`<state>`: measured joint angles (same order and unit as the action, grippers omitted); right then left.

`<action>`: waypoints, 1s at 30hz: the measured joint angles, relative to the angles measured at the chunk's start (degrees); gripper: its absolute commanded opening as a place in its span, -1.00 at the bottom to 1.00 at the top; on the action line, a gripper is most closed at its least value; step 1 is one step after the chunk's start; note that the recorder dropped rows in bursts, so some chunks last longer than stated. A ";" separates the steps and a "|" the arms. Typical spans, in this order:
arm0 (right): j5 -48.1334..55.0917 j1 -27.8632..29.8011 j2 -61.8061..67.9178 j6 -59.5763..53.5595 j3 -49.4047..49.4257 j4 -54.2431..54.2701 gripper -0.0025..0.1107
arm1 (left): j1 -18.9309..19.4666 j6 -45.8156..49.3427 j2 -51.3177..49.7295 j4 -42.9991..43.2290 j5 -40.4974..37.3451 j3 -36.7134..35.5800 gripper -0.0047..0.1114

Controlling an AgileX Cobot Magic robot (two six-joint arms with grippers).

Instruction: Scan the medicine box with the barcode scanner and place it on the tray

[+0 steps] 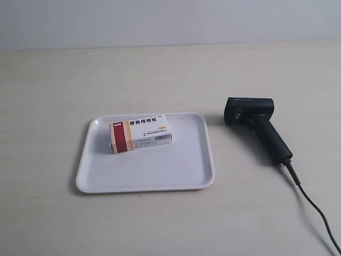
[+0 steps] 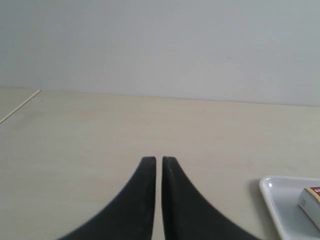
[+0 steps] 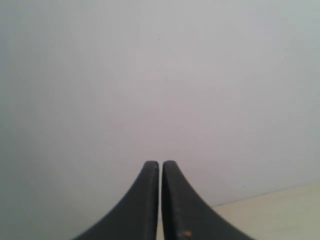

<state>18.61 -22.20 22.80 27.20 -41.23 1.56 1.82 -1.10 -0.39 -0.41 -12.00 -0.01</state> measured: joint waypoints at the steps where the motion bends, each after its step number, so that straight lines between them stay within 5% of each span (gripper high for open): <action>1: 0.00 0.00 0.00 0.00 0.00 0.00 -0.90 | 0.00 0.00 0.00 0.00 0.00 0.00 -0.79; 7: 0.86 0.00 0.00 0.61 2.29 -6.64 -0.90 | 0.00 0.00 0.00 0.00 0.00 0.00 -0.79; 13: 9.39 0.00 -0.13 -3.64 14.59 -17.00 -0.90 | 0.00 0.00 0.00 0.00 0.00 0.00 -0.79; 23: -10.64 0.00 -4.86 -23.04 34.44 -0.06 -0.90 | 0.00 0.00 0.00 0.10 0.00 0.00 -0.79; 30: -13.32 0.00 -9.16 -25.09 40.98 1.78 -0.90 | 0.00 0.00 0.00 0.10 0.00 0.00 -0.79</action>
<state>5.29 -22.20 13.64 2.11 -0.25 3.34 1.82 -1.10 -0.39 -0.32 -12.00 -0.01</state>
